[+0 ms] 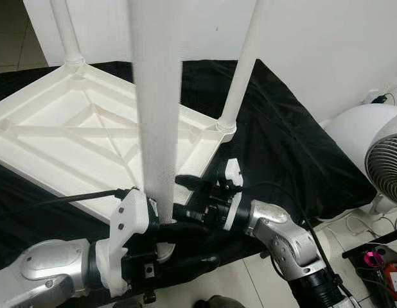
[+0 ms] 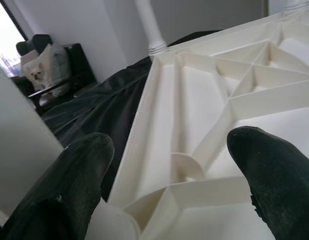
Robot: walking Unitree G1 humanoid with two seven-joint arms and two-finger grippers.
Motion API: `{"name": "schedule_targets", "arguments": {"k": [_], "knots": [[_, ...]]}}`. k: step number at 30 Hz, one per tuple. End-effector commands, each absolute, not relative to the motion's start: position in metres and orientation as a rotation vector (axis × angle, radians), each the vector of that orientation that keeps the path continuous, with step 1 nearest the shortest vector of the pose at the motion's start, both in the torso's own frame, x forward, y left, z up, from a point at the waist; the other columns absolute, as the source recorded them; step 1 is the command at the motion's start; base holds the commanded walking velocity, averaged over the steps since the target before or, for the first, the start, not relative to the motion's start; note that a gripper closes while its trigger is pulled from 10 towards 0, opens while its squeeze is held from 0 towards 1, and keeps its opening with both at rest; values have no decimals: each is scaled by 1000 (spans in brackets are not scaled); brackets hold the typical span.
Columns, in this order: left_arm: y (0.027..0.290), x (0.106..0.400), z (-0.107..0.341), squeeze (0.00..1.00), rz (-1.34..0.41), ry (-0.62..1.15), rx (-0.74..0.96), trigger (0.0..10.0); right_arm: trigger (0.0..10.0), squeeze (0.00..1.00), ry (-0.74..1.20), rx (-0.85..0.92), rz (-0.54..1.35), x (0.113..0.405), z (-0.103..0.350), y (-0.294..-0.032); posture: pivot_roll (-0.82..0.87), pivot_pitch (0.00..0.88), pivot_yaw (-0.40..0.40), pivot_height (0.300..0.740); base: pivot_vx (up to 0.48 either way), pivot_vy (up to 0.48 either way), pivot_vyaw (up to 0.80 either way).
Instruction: Building children table
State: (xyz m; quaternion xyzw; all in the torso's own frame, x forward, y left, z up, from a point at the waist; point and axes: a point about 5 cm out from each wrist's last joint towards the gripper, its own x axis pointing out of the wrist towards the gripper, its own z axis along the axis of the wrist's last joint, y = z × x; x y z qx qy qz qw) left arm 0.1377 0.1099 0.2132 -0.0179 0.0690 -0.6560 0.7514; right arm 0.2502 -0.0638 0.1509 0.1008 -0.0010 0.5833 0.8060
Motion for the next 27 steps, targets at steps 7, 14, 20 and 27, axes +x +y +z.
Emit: {"name": "schedule_targets", "arguments": {"k": [7, 14, 20, 27], "knots": [[111, 138, 213, 0, -1403, 172, -55, 10000, 10000, 0, 24, 223, 1342, 240, 146, -45, 42, 65, -87, 740, 0, 0, 0], [121, 143, 209, 0, -1300, 199, -27, 10000, 10000, 0, 9, 231, 1313, 242, 148, -48, 43, 66, -89, 740, 0, 0, 0], [126, 150, 204, 0, -1189, 206, 24, 10000, 10000, 0, 2, 241, 1287, 245, 149, -50, 41, 68, -93, 740, 0, 0, 0], [137, 173, 187, 0, -924, 190, 115, 10000, 10000, 0, -21, 250, 1233, 250, 152, -54, 43, 68, -95, 740, 0, 0, 0]]}}
